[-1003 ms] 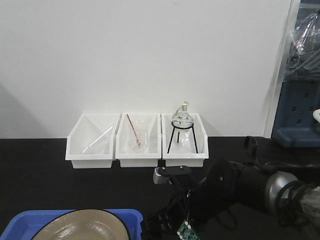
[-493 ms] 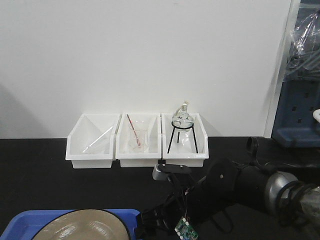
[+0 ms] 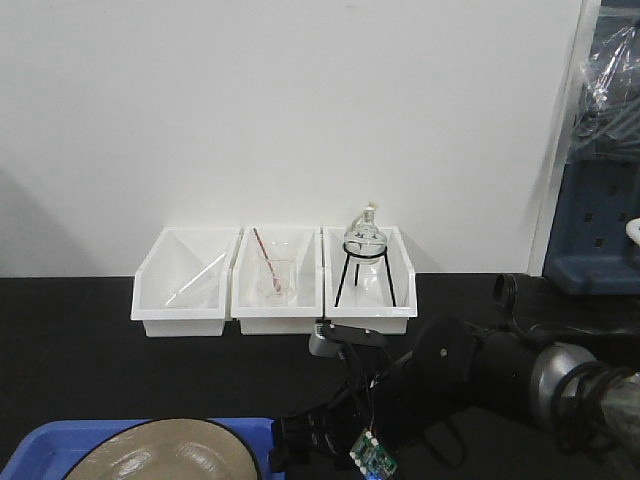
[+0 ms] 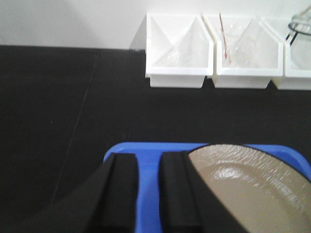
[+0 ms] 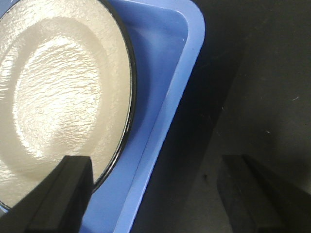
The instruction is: Place disk in tray to left cabinet
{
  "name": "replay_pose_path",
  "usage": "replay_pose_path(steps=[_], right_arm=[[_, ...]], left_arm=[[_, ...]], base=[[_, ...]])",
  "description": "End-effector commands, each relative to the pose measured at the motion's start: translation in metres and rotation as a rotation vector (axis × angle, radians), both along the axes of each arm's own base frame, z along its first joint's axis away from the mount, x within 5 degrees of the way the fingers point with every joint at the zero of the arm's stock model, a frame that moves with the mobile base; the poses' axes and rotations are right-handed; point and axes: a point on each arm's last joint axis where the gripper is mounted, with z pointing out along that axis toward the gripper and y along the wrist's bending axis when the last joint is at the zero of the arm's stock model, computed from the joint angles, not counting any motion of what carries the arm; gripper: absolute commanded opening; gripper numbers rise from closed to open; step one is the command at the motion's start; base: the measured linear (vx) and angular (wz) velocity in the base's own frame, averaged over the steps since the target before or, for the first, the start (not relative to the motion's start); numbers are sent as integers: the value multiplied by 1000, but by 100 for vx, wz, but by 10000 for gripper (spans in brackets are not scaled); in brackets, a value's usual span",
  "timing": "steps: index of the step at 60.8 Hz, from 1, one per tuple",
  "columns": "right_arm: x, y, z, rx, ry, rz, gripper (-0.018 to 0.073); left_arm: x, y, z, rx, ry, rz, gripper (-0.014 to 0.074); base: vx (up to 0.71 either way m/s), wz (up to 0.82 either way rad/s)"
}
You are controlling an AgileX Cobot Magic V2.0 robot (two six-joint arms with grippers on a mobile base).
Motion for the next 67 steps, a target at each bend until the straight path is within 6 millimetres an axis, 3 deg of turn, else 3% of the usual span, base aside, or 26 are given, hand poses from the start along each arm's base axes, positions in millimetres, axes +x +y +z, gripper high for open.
replay_pose_path(steps=[1,10,18,25,32,45,67], right_arm=[[2,-2,34,73,-89,-51,571],[0,-2,33,67,-62,-42,571],[-1,-2,32,59,-52,-32,571],[-2,-2,32,58,-48,-29,571],[-2,-2,32,57,-48,-29,571],[-2,-2,31,51,-43,-21,571],[-3,-4,30,25,-47,-4,571]], left_arm=[[13,0,11,-15,-68,6,447],[24,5,-9,-36,147,46,556],[37,22,-7,-120,284,171,554],[52,40,1,-72,331,227,553],[65,50,-4,0,427,218,533],[94,53,-33,67,581,116,476],[119,52,-80,48,687,30,461]], base=[[0,0],[0,0],[0,0],[0,0],[0,0],[0,0],[0,0]])
